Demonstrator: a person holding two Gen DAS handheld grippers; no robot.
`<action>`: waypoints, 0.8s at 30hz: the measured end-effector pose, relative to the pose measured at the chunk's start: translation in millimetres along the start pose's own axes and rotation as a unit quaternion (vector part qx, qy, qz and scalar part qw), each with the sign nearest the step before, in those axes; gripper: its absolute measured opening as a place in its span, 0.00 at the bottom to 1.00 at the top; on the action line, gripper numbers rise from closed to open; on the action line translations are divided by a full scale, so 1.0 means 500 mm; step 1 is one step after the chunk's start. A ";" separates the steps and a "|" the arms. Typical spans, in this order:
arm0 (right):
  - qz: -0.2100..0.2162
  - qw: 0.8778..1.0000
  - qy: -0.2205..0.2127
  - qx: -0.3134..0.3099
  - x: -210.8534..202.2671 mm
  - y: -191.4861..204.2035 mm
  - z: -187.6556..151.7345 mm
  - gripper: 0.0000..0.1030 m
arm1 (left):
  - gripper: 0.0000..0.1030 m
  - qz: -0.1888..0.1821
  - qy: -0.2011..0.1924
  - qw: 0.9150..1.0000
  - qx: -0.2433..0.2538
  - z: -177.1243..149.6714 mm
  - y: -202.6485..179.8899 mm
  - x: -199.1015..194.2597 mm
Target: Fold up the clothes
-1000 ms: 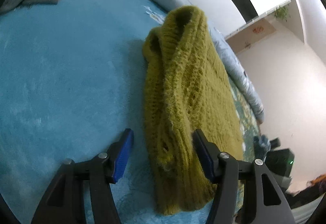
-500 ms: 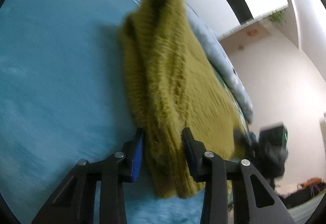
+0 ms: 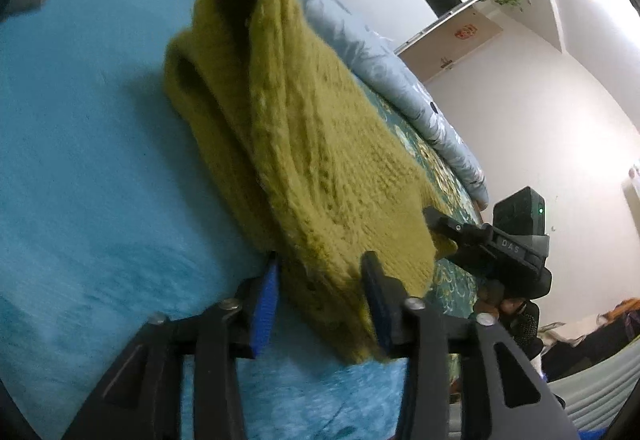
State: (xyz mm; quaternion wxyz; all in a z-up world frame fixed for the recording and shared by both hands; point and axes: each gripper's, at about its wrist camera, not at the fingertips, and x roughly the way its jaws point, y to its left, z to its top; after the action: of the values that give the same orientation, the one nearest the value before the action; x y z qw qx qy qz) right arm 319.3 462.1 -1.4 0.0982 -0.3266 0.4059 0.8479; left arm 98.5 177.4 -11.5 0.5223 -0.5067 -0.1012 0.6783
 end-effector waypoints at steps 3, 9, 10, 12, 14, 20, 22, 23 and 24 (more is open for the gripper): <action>-0.007 1.000 -0.027 0.008 -0.016 0.004 -0.022 0.68 | 0.67 0.027 -0.045 0.999 -0.002 0.051 0.022 -0.046; -0.018 0.993 -0.083 0.080 -0.026 -0.011 -0.096 0.82 | 0.72 0.059 -0.093 0.994 -0.011 0.214 0.057 -0.064; -0.018 0.991 -0.095 0.092 -0.026 -0.013 -0.103 0.82 | 0.73 0.053 -0.093 0.994 -0.005 0.232 0.056 -0.061; -0.018 0.987 -0.120 0.109 -0.028 -0.011 -0.112 0.83 | 0.73 0.040 -0.093 0.995 0.008 0.266 0.054 -0.056; -0.015 0.984 -0.133 0.119 -0.023 -0.002 -0.117 0.86 | 0.74 0.036 -0.081 0.996 0.024 0.295 0.050 -0.035; -0.016 0.984 -0.134 0.118 0.005 0.029 -0.122 0.88 | 0.74 0.055 0.015 0.997 0.058 0.325 0.087 0.082; -0.016 0.983 -0.138 0.120 0.008 0.033 -0.123 0.88 | 0.74 0.056 0.039 0.996 0.062 0.313 0.104 0.102; -0.013 0.982 -0.141 0.124 0.009 0.034 -0.124 0.88 | 0.74 0.059 0.051 0.995 0.064 0.308 0.114 0.110; -0.010 0.981 -0.144 0.129 0.010 0.034 -0.125 0.87 | 0.74 0.057 0.060 0.995 0.063 0.303 0.125 0.117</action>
State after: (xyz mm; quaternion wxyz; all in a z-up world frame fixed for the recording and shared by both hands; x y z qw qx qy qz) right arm 337.8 403.4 -22.6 0.2056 -0.1900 0.4899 0.8256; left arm -56.2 257.0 -16.6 0.5186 -0.5175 0.0027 0.6806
